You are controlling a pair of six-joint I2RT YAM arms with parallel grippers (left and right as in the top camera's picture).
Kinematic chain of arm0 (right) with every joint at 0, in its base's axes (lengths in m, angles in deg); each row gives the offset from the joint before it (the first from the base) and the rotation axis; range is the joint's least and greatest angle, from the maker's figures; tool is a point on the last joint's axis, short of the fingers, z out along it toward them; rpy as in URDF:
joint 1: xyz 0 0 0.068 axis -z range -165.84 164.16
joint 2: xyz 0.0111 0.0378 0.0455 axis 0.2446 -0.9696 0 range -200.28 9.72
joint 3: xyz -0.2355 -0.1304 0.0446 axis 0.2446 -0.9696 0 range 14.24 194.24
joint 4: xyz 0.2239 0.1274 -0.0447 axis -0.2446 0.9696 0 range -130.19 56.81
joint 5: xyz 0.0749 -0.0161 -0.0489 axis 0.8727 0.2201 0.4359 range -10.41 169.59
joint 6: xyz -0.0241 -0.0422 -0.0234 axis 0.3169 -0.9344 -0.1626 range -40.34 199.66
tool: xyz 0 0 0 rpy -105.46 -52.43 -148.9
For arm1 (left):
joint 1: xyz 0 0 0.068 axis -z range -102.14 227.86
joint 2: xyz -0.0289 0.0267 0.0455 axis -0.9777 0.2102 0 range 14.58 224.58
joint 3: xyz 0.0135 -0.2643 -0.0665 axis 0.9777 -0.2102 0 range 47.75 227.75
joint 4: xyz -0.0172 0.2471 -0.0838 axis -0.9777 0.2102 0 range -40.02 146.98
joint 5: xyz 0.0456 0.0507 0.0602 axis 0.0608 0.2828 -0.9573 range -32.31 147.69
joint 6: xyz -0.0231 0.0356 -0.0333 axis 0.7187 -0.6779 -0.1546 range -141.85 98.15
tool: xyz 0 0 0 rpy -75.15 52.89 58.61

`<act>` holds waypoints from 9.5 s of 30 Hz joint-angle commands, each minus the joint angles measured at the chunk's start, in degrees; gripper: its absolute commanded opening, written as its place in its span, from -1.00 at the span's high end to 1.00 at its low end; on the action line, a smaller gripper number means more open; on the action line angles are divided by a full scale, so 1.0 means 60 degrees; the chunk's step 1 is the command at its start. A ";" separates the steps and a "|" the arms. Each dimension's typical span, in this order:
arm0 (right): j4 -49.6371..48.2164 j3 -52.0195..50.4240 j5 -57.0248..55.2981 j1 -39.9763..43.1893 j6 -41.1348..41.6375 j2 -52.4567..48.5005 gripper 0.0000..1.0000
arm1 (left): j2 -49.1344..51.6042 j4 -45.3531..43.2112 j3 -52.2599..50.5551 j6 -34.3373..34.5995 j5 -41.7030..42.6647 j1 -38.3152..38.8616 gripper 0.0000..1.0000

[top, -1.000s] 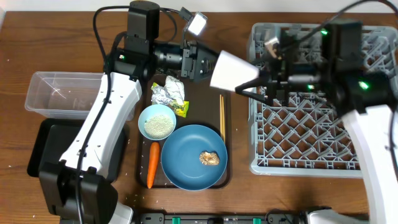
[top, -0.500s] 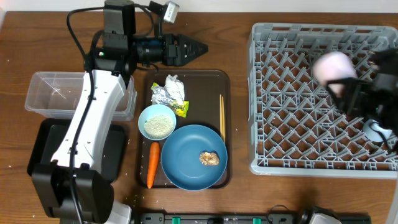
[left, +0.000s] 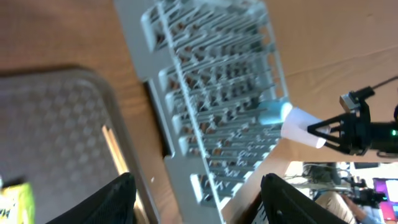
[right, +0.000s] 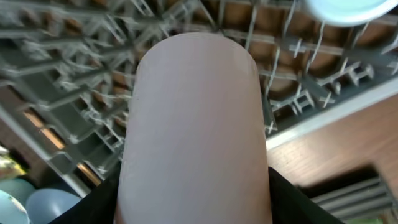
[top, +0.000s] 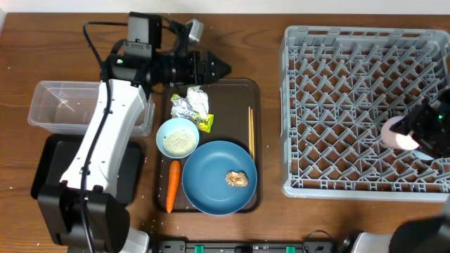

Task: Sort waste into correct bins and load items into the dishwasher rack
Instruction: 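Place the pink cup in the rack with the right gripper, then grasp the white tissue on the brown tray with the left gripper, then drop the tissue into the clear plastic bin with the left gripper, then grasp the green snack wrapper with the left gripper, then grasp the light-blue rice bowl with the left gripper and lift it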

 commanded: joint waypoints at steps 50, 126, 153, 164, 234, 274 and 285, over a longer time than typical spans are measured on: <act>-0.3319 0.0554 0.3442 -0.3952 -0.1304 0.1931 -0.52 | -0.0692 0.1009 -0.2554 -0.0918 -0.7843 0.0474 -0.31; -0.3570 0.0554 0.3333 -0.4557 -0.1239 0.1599 -0.50 | 0.0353 -0.2426 -0.2761 -0.0492 -0.8823 -0.0266 -0.31; -0.3534 0.0554 0.3333 -0.4557 -0.1242 0.1596 -0.52 | 0.1989 -0.3355 -0.2758 -0.0335 -0.9398 0.0678 0.41; -0.3534 0.0554 0.3330 -0.4557 -0.1239 0.1596 -0.52 | -0.0623 -0.1774 -0.2754 -0.0346 -1.1340 0.0627 0.88; -0.3614 0.0554 0.2830 -0.4557 -0.1239 0.1596 -0.54 | 0.0718 0.1093 -0.2550 0.0758 -0.9089 0.2575 0.88; -0.3789 0.0554 0.2823 -0.4557 -0.1242 0.1596 -0.59 | 0.2288 0.0794 -0.2743 0.1450 -0.8827 0.2291 0.74; -0.3789 0.0554 0.2685 -0.4557 -0.1242 0.1596 -0.60 | 0.2466 0.0696 -0.2732 0.1410 -0.9573 0.2291 0.88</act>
